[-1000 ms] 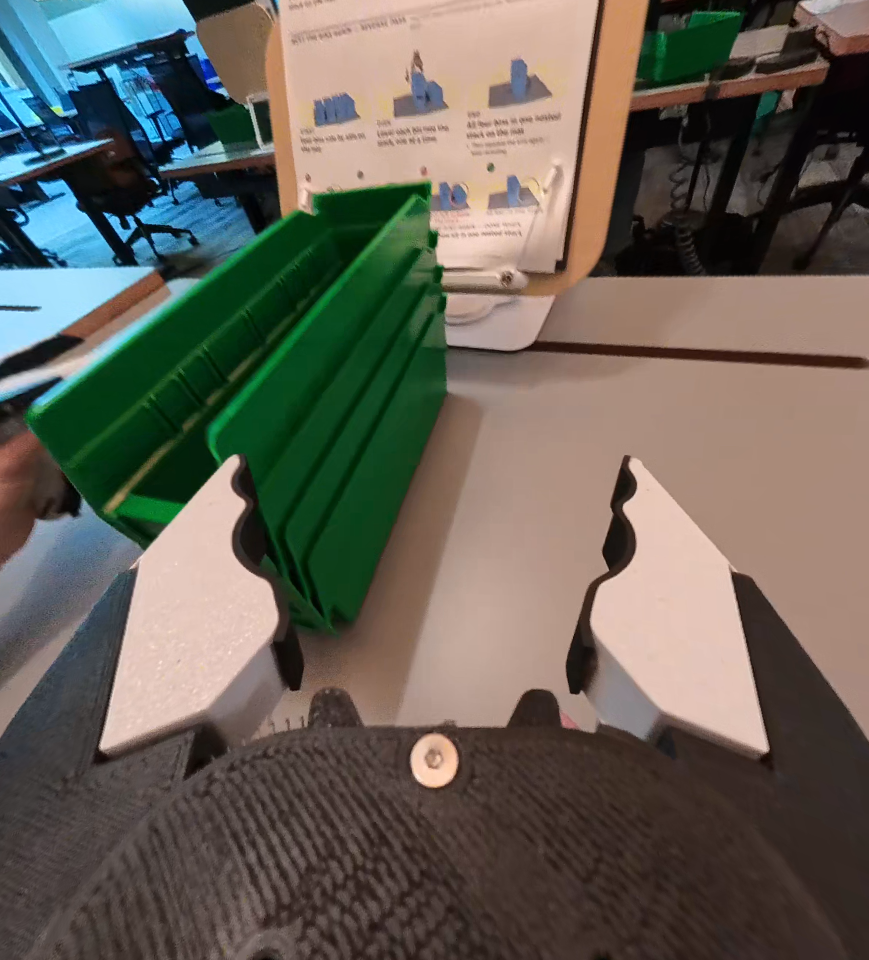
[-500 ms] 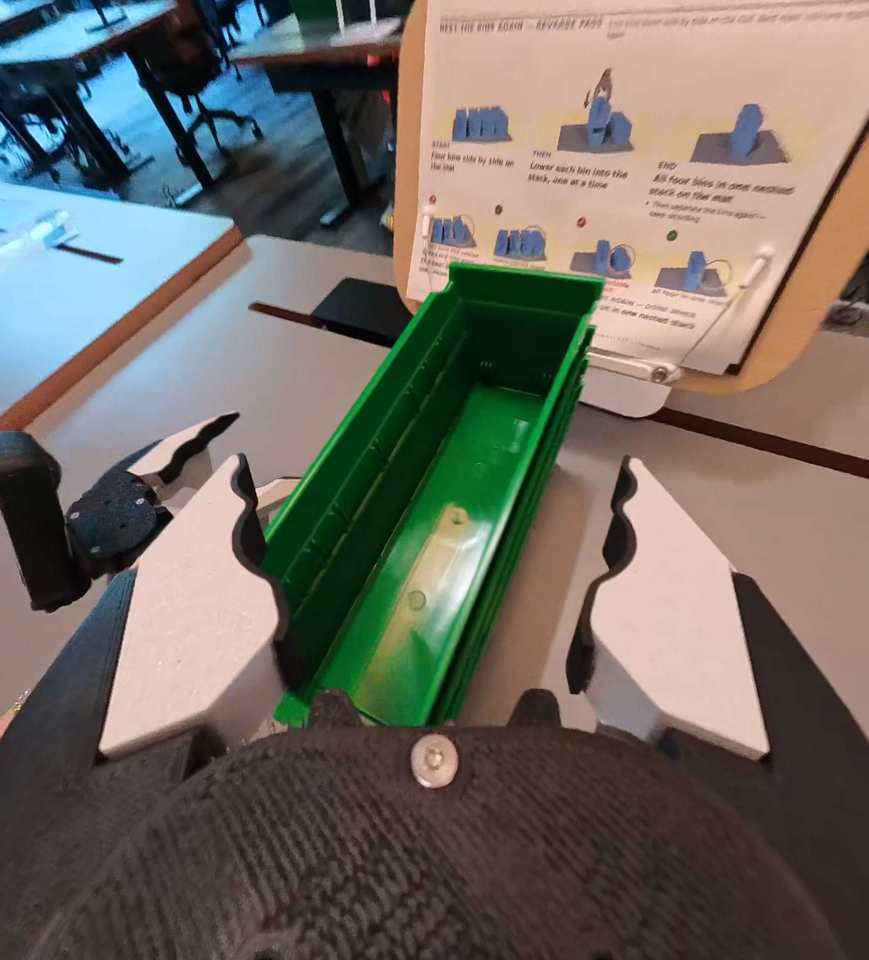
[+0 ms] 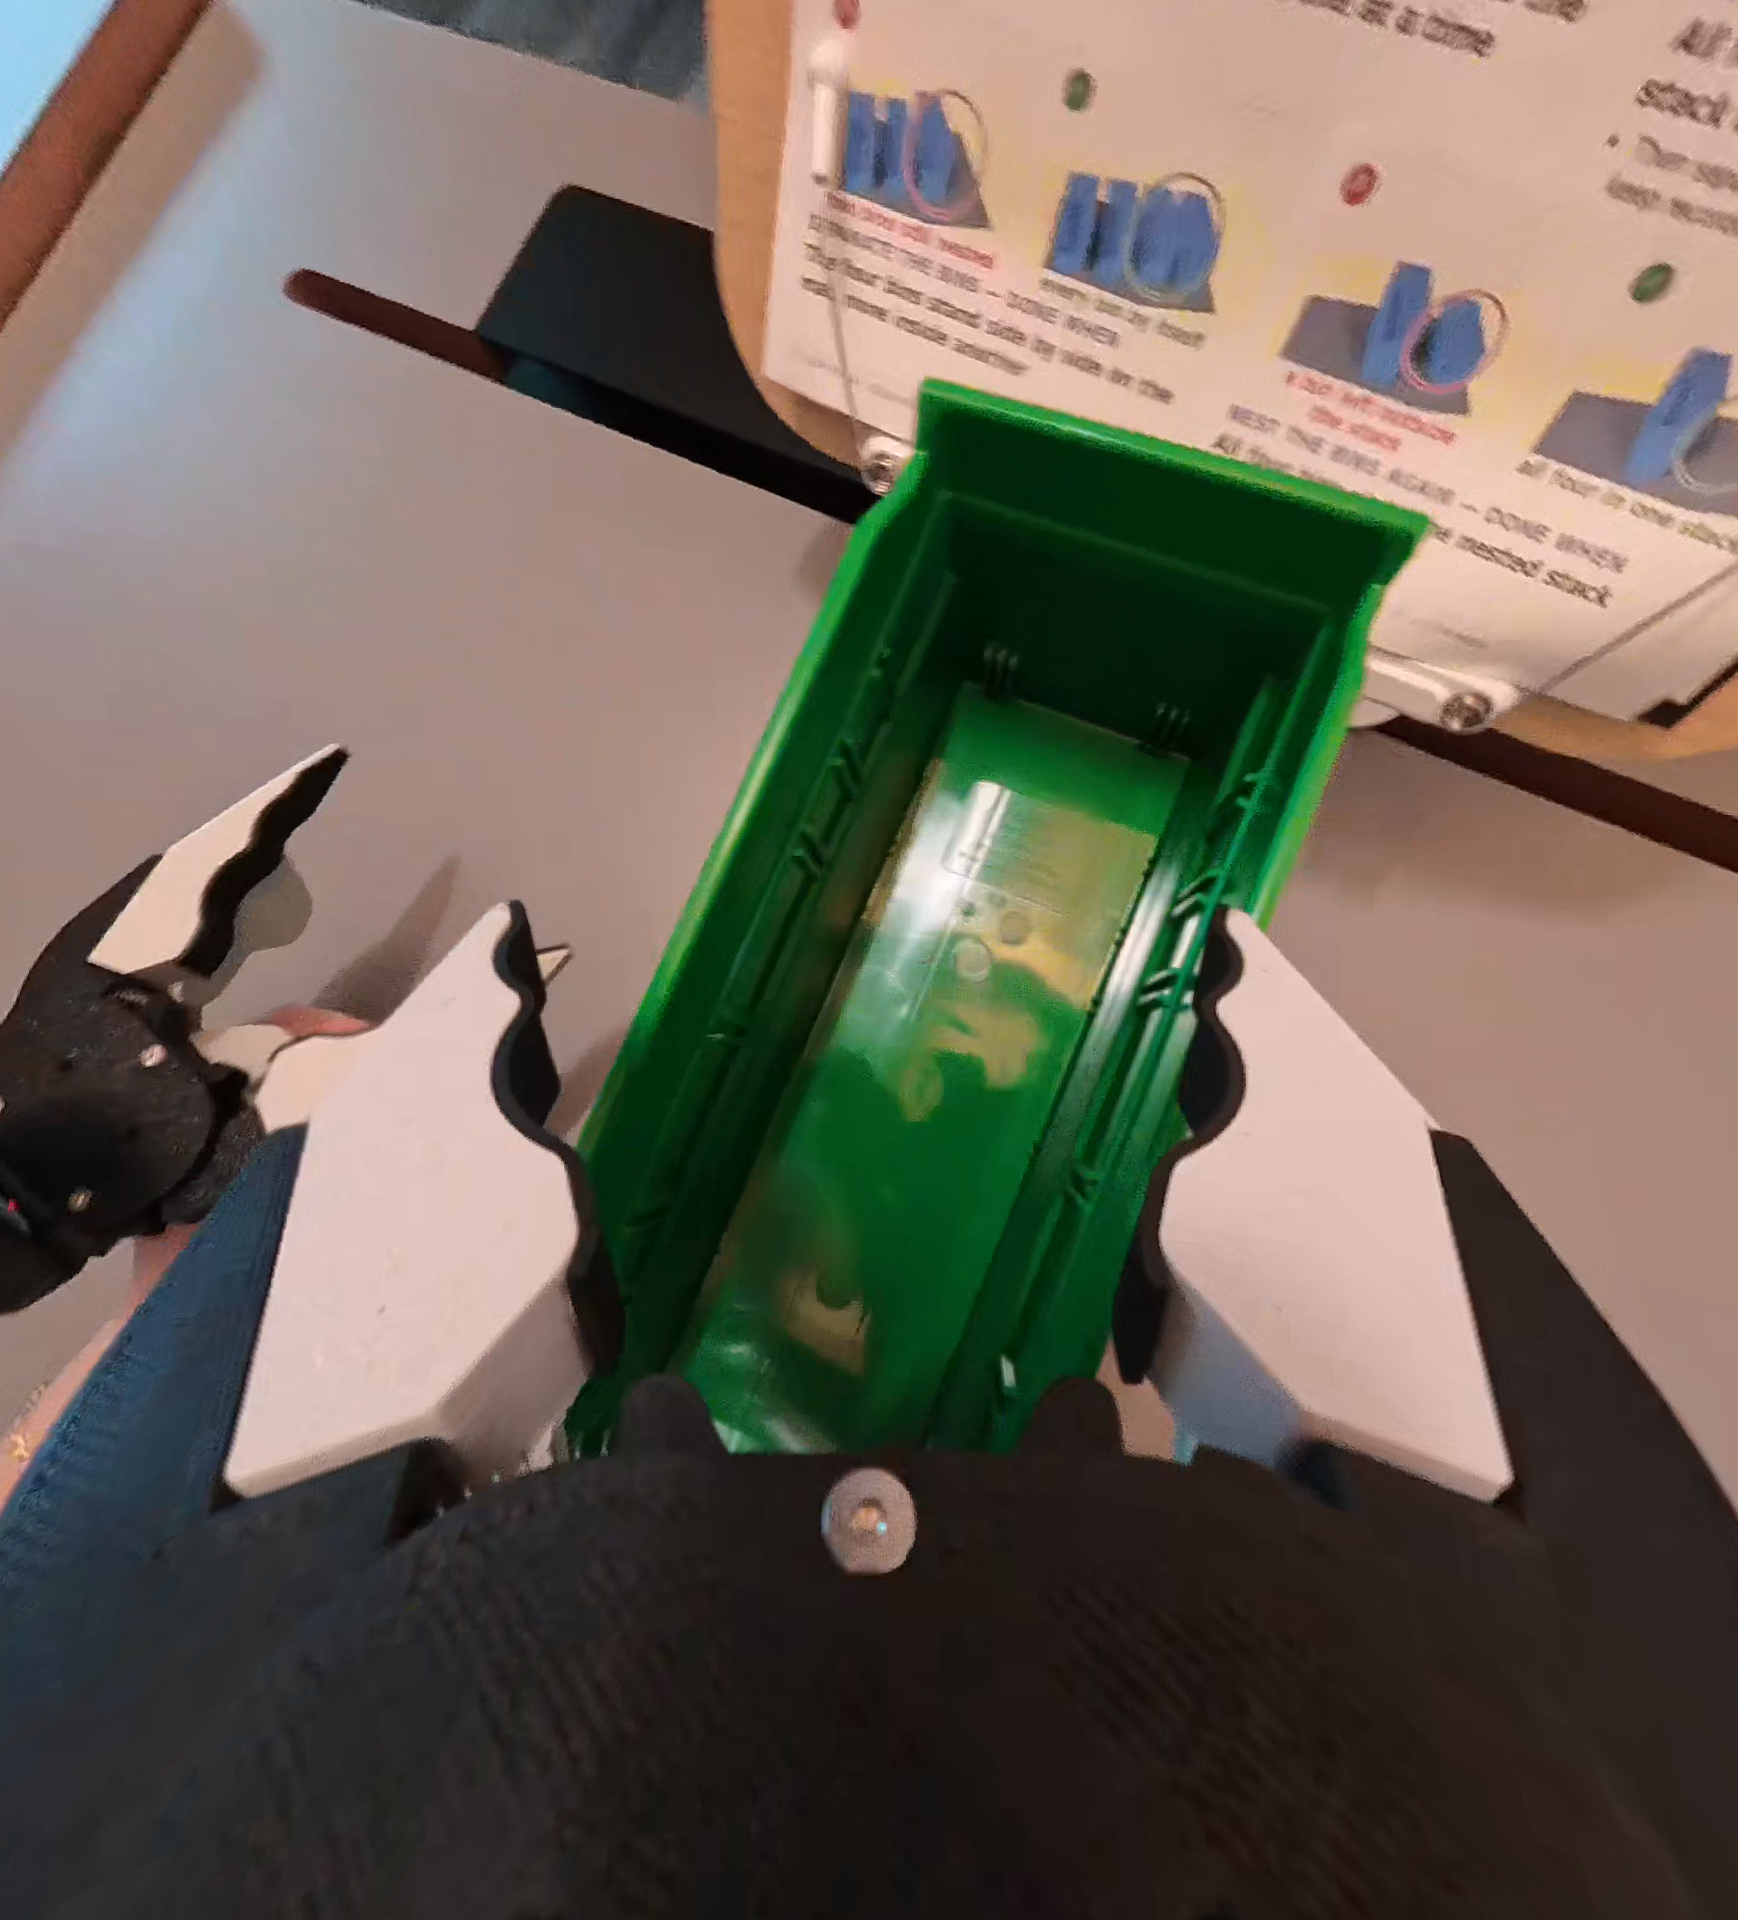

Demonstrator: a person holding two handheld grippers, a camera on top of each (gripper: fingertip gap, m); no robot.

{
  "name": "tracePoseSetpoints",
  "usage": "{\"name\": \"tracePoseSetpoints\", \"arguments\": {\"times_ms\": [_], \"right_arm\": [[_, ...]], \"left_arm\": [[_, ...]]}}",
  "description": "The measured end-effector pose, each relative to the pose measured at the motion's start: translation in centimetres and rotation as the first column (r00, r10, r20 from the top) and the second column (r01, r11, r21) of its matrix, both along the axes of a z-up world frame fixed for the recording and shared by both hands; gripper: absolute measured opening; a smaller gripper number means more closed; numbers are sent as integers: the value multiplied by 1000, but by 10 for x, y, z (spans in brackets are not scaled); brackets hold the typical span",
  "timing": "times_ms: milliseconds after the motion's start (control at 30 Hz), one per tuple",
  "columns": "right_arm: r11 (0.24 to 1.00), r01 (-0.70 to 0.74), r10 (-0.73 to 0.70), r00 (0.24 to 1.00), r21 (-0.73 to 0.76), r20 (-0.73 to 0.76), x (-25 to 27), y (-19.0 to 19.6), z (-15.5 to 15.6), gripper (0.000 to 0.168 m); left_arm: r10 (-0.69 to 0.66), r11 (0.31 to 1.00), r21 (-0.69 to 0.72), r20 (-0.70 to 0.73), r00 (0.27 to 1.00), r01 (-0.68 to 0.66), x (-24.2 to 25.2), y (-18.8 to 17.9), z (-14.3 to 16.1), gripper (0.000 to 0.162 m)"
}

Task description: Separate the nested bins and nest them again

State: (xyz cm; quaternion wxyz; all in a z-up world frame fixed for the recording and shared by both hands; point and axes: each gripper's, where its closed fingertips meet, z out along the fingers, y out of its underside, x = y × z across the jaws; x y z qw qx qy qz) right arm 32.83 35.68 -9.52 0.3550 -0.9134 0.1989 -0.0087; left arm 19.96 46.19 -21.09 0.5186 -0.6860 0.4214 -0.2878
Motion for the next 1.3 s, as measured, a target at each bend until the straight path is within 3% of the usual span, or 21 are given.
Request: {"name": "tracePoseSetpoints", "arguments": {"times_ms": [100,167,367,433,533,700,767,900,1000,1100,1167,1233,1300], "right_arm": [[999,24,-26,996,-23,-82,1,0,-7,110],[999,38,-42,990,-36,-133,-2,1,-10,112],[986,68,-94,981,-151,-171,-7,-4,-19,108],[980,86,-112,984,-182,-140,-1,-8,-22,95],[973,126,-161,970,-192,-180,-1,-10,-19,90],[948,165,-168,986,-273,14,15,-22,1,95],[922,239,-222,971,-304,91,27,-29,2,123],[912,217,-239,971,-349,-21,15,-29,-20,106],[912,214,-238,971,-351,-26,15,-24,-23,98],[909,219,-253,966,-354,-51,15,-22,-15,96],[937,196,-231,969,-290,-92,14,-12,2,106],[944,211,-247,962,-252,-117,16,-9,12,104],[935,220,-254,963,-279,-93,19,-13,7,107]], "left_arm": [[6,1000,-1,0,1000,-6,-2,2,2,114],[13,1000,-9,-2,1000,-13,-3,3,1,113],[34,999,-39,-25,999,-35,-6,7,-5,113],[25,999,-42,-16,1000,-25,-6,6,-4,114],[20,999,-42,-14,1000,-20,-5,5,-4,114],[2,999,-47,-2,1000,-2,-4,1,-1,114],[-4,999,-54,15,1000,5,-3,0,2,114],[-11,998,-56,27,1000,13,-4,-2,5,114],[-6,997,-71,25,1000,8,-6,0,2,114],[0,995,-100,37,999,3,-7,2,0,114],[2,994,-112,38,999,2,-7,4,-2,114],[0,993,-119,31,1000,4,-6,3,-4,114],[-5,993,-117,27,1000,8,-5,2,-5,114]]}}
